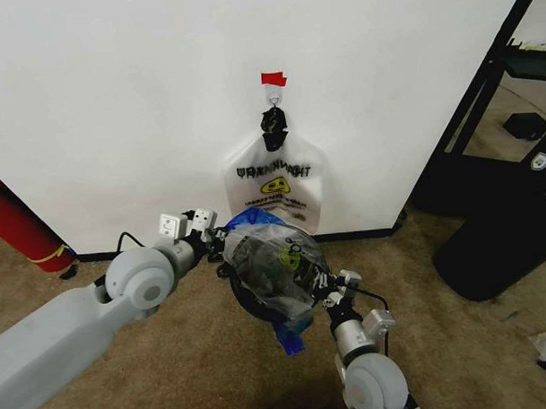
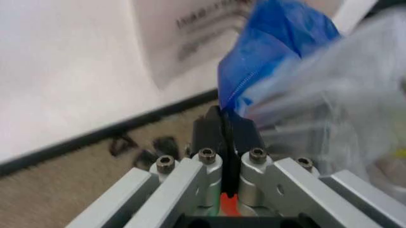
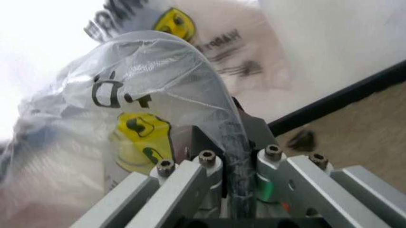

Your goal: Pick up the garbage bag from the wall and place it over the trash bin.

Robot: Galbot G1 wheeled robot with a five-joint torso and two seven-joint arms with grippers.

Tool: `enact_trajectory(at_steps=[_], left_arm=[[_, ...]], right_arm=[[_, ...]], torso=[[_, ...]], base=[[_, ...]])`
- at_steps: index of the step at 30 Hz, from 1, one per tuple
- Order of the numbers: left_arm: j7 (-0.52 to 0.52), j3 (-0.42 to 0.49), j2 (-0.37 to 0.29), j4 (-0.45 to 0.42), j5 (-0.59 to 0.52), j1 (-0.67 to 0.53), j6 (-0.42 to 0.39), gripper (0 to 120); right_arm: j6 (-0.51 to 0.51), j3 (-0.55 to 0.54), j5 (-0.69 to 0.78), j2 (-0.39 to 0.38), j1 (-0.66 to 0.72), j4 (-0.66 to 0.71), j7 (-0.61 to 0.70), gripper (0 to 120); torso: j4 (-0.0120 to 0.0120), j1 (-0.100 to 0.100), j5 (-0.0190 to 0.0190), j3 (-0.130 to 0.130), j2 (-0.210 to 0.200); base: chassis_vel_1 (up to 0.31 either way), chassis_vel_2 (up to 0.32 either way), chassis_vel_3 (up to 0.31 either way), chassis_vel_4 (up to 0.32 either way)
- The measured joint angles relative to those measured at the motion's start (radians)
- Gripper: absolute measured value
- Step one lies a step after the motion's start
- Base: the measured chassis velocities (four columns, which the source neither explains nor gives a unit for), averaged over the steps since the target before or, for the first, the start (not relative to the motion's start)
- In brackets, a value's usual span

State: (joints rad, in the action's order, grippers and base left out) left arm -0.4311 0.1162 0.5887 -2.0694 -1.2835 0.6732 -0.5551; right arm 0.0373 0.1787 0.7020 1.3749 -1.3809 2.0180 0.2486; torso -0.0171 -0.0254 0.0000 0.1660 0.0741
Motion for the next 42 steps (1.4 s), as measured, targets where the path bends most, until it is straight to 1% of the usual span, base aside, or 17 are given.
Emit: enact_trajectory(at_steps=[3, 4, 7, 10, 15, 19, 24, 25, 28, 32, 33, 34, 36, 38, 39, 40, 42], left_arm=[[0.015, -0.022, -0.002, -0.002, -0.009, 0.030, -0.002, 0], [0.019, -0.037, -0.002, -0.003, -0.013, 0.050, -0.003, 0], [0.021, -0.089, 0.000, -0.010, -0.059, 0.099, -0.007, 0], [0.023, -0.120, -0.008, -0.021, -0.096, 0.137, -0.008, 0], [0.031, -0.150, -0.014, -0.028, -0.100, 0.185, -0.009, 0], [0.028, -0.168, -0.002, -0.033, -0.099, 0.197, -0.002, 0], [0.013, -0.191, 0.002, -0.048, -0.097, 0.167, -0.004, 19], [0.013, -0.191, 0.002, -0.048, -0.097, 0.167, -0.004, 19], [0.001, -0.203, -0.016, -0.052, -0.095, 0.152, -0.016, 32], [-0.025, -0.230, -0.033, -0.068, -0.077, 0.167, -0.013, 50], [-0.025, -0.230, -0.033, -0.068, -0.077, 0.167, -0.013, 50], [-0.038, -0.238, -0.033, -0.080, -0.066, 0.180, -0.006, 54], [-0.056, -0.272, -0.019, -0.115, -0.022, 0.225, 0.026, 63], [-0.075, -0.313, 0.015, -0.169, 0.014, 0.280, 0.070, 71], [-0.075, -0.313, 0.015, -0.169, 0.014, 0.280, 0.070, 71], [-0.088, -0.317, 0.038, -0.195, 0.022, 0.298, 0.093, 74], [-0.104, -0.316, 0.080, -0.248, 0.031, 0.329, 0.128, 84]], right_arm=[[0.007, 0.001, 0.031, 0.001, 0.002, 0.007, -0.005, 1], [0.011, 0.001, 0.045, 0.000, 0.004, 0.009, -0.010, 1], [0.018, 0.003, 0.072, 0.000, 0.005, 0.013, -0.012, 1], [0.018, 0.007, 0.085, 0.002, 0.002, 0.017, -0.003, 1], [0.019, 0.010, 0.092, 0.007, 0.005, 0.015, 0.017, 1], [0.021, 0.009, 0.086, 0.010, 0.007, 0.013, 0.024, 1], [0.021, 0.010, 0.071, 0.022, 0.010, -0.005, 0.044, 1], [0.021, 0.010, 0.071, 0.022, 0.010, -0.005, 0.044, 1], [0.021, 0.009, 0.065, 0.029, 0.018, -0.013, 0.056, 1], [0.021, 0.013, 0.065, 0.038, 0.032, -0.026, 0.078, 1], [0.021, 0.013, 0.065, 0.038, 0.032, -0.026, 0.078, 1], [0.021, 0.015, 0.067, 0.041, 0.034, -0.029, 0.085, 1], [0.019, 0.020, 0.075, 0.053, 0.039, -0.037, 0.102, 1], [0.018, 0.026, 0.098, 0.070, 0.042, -0.042, 0.125, 1], [0.018, 0.026, 0.098, 0.070, 0.042, -0.042, 0.125, 1], [0.018, 0.032, 0.115, 0.079, 0.042, -0.042, 0.137, 1], [0.018, 0.051, 0.150, 0.099, 0.042, -0.042, 0.166, 1]], torso=[[-0.0003, 0.000, -0.0001, 0.000, 0.000], [0.0000, 0.000, 0.0000, 0.000, 0.000], [-0.0001, 0.000, 0.0000, 0.000, 0.000], [-0.0002, 0.000, 0.0002, 0.000, 0.000], [0.0000, 0.000, 0.0002, 0.000, 0.000], [0.0000, 0.000, 0.0000, 0.000, 0.000], [-0.0003, 0.000, 0.0000, 0.000, 0.000], [-0.0003, 0.000, 0.0000, 0.000, 0.000], [-0.0002, 0.000, 0.0002, 0.000, 0.000], [0.0001, 0.000, 0.0001, 0.000, 0.000], [0.0001, 0.000, 0.0001, 0.000, 0.000], [-0.0002, 0.000, 0.0000, 0.000, 0.000], [-0.0002, 0.000, 0.0001, 0.000, 0.000], [0.0003, 0.000, 0.0002, 0.000, 0.000], [0.0003, 0.000, 0.0002, 0.000, 0.000], [0.0004, 0.000, 0.0001, 0.000, 0.000], [-0.0002, 0.000, -0.0001, 0.000, 0.000]], base=[[0.000, 0.000, 0.000, 0.000], [0.000, 0.000, 0.000, 0.000], [0.000, 0.000, 0.000, 0.000], [0.000, 0.000, 0.000, 0.000], [0.000, 0.000, 0.000, 0.000], [0.000, 0.000, 0.000, 0.000], [0.000, 0.000, 0.000, 0.000], [0.000, 0.000, 0.000, 0.000], [0.000, 0.000, 0.000, 0.000], [0.000, 0.000, 0.000, 0.000], [0.000, 0.000, 0.000, 0.000], [0.000, 0.000, 0.000, 0.000], [0.000, 0.000, 0.000, 0.000], [0.000, 0.000, 0.000, 0.000], [0.000, 0.000, 0.000, 0.000], [0.000, 0.000, 0.000, 0.000], [0.000, 0.000, 0.000, 0.000]])
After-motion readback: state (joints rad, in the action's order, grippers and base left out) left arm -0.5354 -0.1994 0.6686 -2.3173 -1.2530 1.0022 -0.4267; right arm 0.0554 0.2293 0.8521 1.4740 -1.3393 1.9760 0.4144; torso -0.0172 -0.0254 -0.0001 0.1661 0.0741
